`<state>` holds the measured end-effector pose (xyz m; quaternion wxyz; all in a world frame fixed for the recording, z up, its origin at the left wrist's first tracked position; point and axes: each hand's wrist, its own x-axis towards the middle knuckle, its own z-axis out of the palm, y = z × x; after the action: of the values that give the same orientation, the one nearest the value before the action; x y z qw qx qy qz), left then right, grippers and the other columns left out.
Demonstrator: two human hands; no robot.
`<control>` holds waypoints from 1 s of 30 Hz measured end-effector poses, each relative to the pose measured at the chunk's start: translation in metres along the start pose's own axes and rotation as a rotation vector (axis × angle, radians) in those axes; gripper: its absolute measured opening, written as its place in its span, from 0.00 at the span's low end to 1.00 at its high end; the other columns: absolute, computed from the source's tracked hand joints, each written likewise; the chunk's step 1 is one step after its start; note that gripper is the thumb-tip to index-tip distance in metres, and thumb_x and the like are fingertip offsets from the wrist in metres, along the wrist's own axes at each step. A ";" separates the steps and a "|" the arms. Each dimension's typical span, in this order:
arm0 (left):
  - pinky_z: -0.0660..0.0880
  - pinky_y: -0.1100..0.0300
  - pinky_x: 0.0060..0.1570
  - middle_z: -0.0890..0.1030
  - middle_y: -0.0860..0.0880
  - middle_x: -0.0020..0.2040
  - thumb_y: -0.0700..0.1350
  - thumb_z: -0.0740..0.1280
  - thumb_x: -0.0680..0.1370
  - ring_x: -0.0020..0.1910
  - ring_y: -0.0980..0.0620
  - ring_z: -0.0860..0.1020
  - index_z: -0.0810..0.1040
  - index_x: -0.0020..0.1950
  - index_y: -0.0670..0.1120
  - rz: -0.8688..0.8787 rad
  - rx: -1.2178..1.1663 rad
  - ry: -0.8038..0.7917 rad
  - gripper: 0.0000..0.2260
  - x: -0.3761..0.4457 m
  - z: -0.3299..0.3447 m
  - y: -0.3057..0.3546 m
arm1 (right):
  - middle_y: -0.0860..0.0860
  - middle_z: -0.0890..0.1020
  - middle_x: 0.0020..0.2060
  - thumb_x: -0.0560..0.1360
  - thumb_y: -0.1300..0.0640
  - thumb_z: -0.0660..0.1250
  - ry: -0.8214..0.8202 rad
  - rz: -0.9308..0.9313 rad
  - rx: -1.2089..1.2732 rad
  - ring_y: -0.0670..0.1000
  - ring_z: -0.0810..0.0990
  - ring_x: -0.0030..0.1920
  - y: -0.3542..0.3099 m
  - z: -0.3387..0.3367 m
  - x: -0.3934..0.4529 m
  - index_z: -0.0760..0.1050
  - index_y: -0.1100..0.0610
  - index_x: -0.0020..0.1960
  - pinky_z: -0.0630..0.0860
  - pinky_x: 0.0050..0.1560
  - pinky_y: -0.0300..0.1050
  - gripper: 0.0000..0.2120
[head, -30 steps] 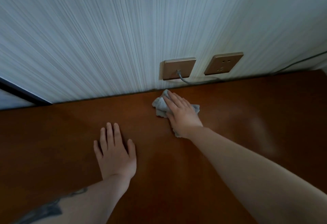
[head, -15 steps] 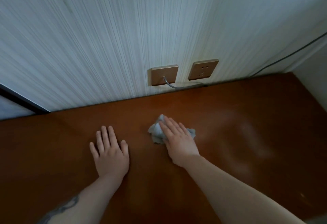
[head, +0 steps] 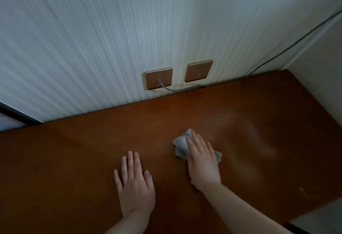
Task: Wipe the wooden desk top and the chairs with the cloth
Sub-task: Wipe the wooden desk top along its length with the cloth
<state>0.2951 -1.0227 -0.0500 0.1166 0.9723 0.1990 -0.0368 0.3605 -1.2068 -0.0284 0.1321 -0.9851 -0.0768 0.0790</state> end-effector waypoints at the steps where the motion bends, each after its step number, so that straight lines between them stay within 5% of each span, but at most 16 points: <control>1: 0.38 0.51 0.74 0.46 0.55 0.78 0.56 0.39 0.78 0.77 0.55 0.43 0.50 0.79 0.49 -0.005 -0.003 -0.004 0.30 0.000 -0.001 0.003 | 0.47 0.52 0.78 0.82 0.53 0.53 0.076 0.155 0.007 0.45 0.46 0.77 0.004 0.003 -0.015 0.52 0.49 0.78 0.46 0.76 0.49 0.25; 3: 0.39 0.50 0.74 0.46 0.54 0.78 0.55 0.43 0.80 0.77 0.54 0.42 0.50 0.79 0.49 -0.011 0.001 -0.005 0.27 -0.001 -0.004 0.006 | 0.50 0.59 0.76 0.82 0.53 0.52 0.123 0.273 -0.014 0.49 0.55 0.76 0.000 0.013 -0.048 0.59 0.52 0.77 0.54 0.75 0.52 0.23; 6: 0.42 0.48 0.75 0.49 0.53 0.78 0.51 0.49 0.81 0.78 0.52 0.45 0.52 0.79 0.48 -0.026 0.004 -0.010 0.26 -0.001 -0.003 0.005 | 0.53 0.64 0.75 0.77 0.54 0.50 0.031 0.046 0.040 0.52 0.61 0.75 -0.028 0.023 -0.065 0.62 0.53 0.74 0.55 0.72 0.54 0.26; 8: 0.44 0.47 0.74 0.56 0.50 0.78 0.50 0.50 0.79 0.78 0.50 0.51 0.58 0.78 0.46 -0.023 0.017 -0.001 0.26 0.000 -0.003 0.006 | 0.49 0.55 0.77 0.79 0.55 0.52 -0.082 -0.298 -0.004 0.49 0.54 0.77 -0.037 0.013 -0.045 0.56 0.51 0.77 0.51 0.76 0.53 0.26; 10: 0.45 0.46 0.74 0.59 0.48 0.77 0.51 0.51 0.78 0.77 0.49 0.54 0.60 0.77 0.45 -0.020 0.009 0.000 0.27 -0.001 -0.002 0.006 | 0.45 0.42 0.76 0.82 0.55 0.52 -0.202 -0.430 -0.019 0.45 0.40 0.76 -0.024 -0.001 -0.024 0.46 0.48 0.79 0.37 0.74 0.47 0.28; 12: 0.43 0.47 0.75 0.55 0.50 0.79 0.50 0.51 0.81 0.78 0.50 0.49 0.57 0.78 0.46 -0.023 0.008 -0.021 0.26 -0.001 -0.004 0.005 | 0.44 0.40 0.76 0.83 0.54 0.51 -0.124 -0.226 -0.020 0.45 0.39 0.76 0.001 -0.004 -0.024 0.44 0.47 0.79 0.36 0.75 0.48 0.27; 14: 0.40 0.48 0.75 0.50 0.51 0.79 0.51 0.51 0.81 0.78 0.52 0.45 0.52 0.79 0.48 -0.025 0.009 -0.018 0.26 -0.001 -0.004 0.004 | 0.46 0.46 0.77 0.83 0.52 0.51 0.005 0.099 -0.006 0.46 0.44 0.77 0.028 -0.003 -0.046 0.49 0.49 0.79 0.46 0.77 0.52 0.26; 16: 0.39 0.49 0.75 0.49 0.52 0.79 0.52 0.50 0.81 0.78 0.52 0.44 0.50 0.79 0.48 -0.009 0.012 0.016 0.26 -0.003 -0.005 0.005 | 0.48 0.54 0.77 0.81 0.51 0.54 0.099 0.223 -0.039 0.48 0.50 0.77 0.040 0.004 -0.077 0.54 0.51 0.78 0.52 0.76 0.54 0.26; 19: 0.40 0.49 0.75 0.51 0.51 0.79 0.51 0.51 0.82 0.78 0.52 0.45 0.52 0.79 0.48 0.005 -0.021 0.038 0.26 -0.003 -0.005 0.003 | 0.50 0.54 0.77 0.79 0.54 0.60 0.029 0.062 -0.048 0.50 0.50 0.77 0.018 0.015 -0.100 0.56 0.51 0.77 0.51 0.75 0.54 0.28; 22: 0.42 0.49 0.75 0.52 0.51 0.79 0.50 0.54 0.82 0.78 0.52 0.46 0.53 0.79 0.47 0.012 -0.069 0.026 0.26 0.000 -0.006 0.001 | 0.46 0.41 0.77 0.82 0.54 0.53 -0.139 -0.303 -0.018 0.47 0.38 0.76 -0.010 0.006 -0.082 0.45 0.48 0.79 0.38 0.75 0.51 0.28; 24: 0.41 0.49 0.75 0.50 0.51 0.79 0.49 0.55 0.82 0.78 0.52 0.45 0.52 0.79 0.48 0.035 -0.104 -0.022 0.26 0.003 -0.010 -0.002 | 0.44 0.37 0.76 0.84 0.53 0.50 -0.237 -0.363 -0.041 0.45 0.35 0.75 -0.011 -0.004 -0.062 0.40 0.46 0.79 0.35 0.75 0.49 0.28; 27: 0.39 0.51 0.75 0.45 0.51 0.80 0.48 0.54 0.83 0.77 0.54 0.40 0.48 0.79 0.49 0.160 -0.155 -0.130 0.26 0.002 -0.019 -0.021 | 0.43 0.38 0.76 0.84 0.52 0.48 -0.129 -0.143 -0.027 0.44 0.35 0.75 -0.001 -0.005 -0.069 0.40 0.46 0.78 0.38 0.76 0.49 0.26; 30: 0.37 0.53 0.75 0.39 0.55 0.78 0.59 0.38 0.81 0.75 0.57 0.35 0.39 0.78 0.52 0.268 -0.053 -0.175 0.27 -0.030 -0.028 -0.051 | 0.45 0.46 0.77 0.83 0.50 0.51 0.052 0.126 -0.008 0.45 0.43 0.76 0.000 0.010 -0.116 0.49 0.47 0.78 0.39 0.76 0.46 0.26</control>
<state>0.2476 -0.9816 -0.0306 0.1631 0.9798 0.0573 -0.1004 0.2451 -1.2247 -0.0223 0.1248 -0.9902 -0.0116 0.0612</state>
